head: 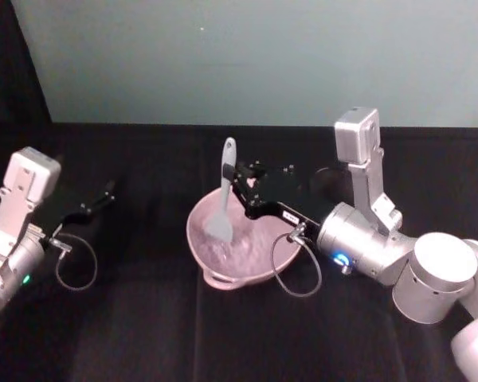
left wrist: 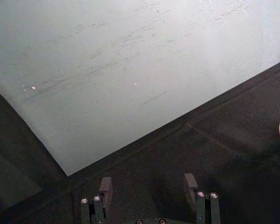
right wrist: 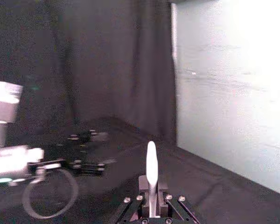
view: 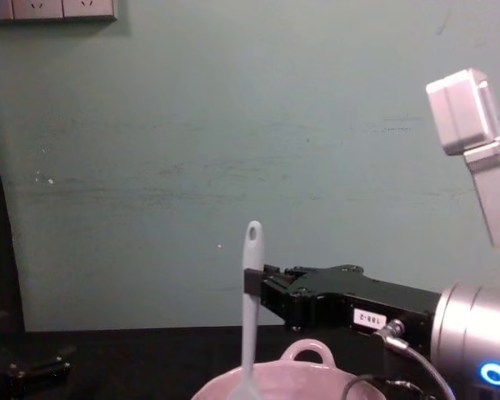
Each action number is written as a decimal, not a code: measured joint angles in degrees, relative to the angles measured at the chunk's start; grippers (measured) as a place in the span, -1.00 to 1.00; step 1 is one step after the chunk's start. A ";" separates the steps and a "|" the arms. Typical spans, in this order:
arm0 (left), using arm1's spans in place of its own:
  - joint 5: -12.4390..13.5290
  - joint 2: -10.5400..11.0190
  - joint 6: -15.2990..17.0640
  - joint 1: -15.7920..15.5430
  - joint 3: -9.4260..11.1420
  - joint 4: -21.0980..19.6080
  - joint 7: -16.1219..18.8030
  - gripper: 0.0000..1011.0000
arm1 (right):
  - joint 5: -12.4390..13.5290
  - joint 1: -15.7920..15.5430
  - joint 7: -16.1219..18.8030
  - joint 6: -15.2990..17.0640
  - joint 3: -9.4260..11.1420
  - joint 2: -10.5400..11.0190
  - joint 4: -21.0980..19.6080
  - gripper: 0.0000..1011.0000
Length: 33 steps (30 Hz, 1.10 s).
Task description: Use the one hand to pick up the spoon and stir the clear water in the bowl.
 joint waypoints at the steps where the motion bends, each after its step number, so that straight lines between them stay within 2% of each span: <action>1: 0.00 0.00 0.00 0.00 0.00 0.00 0.00 1.00 | -0.37 0.38 -0.37 -0.33 0.08 -0.29 0.70 -0.78; 4: 0.00 0.00 0.00 0.00 0.00 0.00 0.00 1.00 | -2.04 1.70 -2.06 -1.62 1.02 -1.12 3.19 -0.78; 9: 0.00 0.00 0.00 0.00 0.00 0.00 0.00 1.00 | -2.76 1.76 -2.57 -1.61 2.60 -0.58 3.22 -0.78; 13: 0.00 0.00 0.00 0.00 0.00 0.00 0.00 1.00 | -1.91 0.01 -1.53 0.11 4.18 1.79 0.31 -0.78; 14: 0.00 0.00 0.00 0.00 0.00 0.00 0.00 1.00 | -1.91 0.01 -1.53 0.11 4.18 1.79 0.31 -0.78; 20: 0.00 0.00 0.00 0.00 0.00 0.00 0.00 1.00 | 0.61 -4.03 1.07 2.51 5.46 5.88 -5.72 -0.78; 27: 0.00 0.00 0.00 0.00 0.00 0.00 0.00 1.00 | 2.32 -5.84 2.93 4.14 4.04 7.70 -9.15 -0.78; 33: 0.00 0.00 0.00 0.00 0.00 0.00 0.00 1.00 | 1.92 -5.29 3.22 2.90 1.61 6.65 -9.09 -0.78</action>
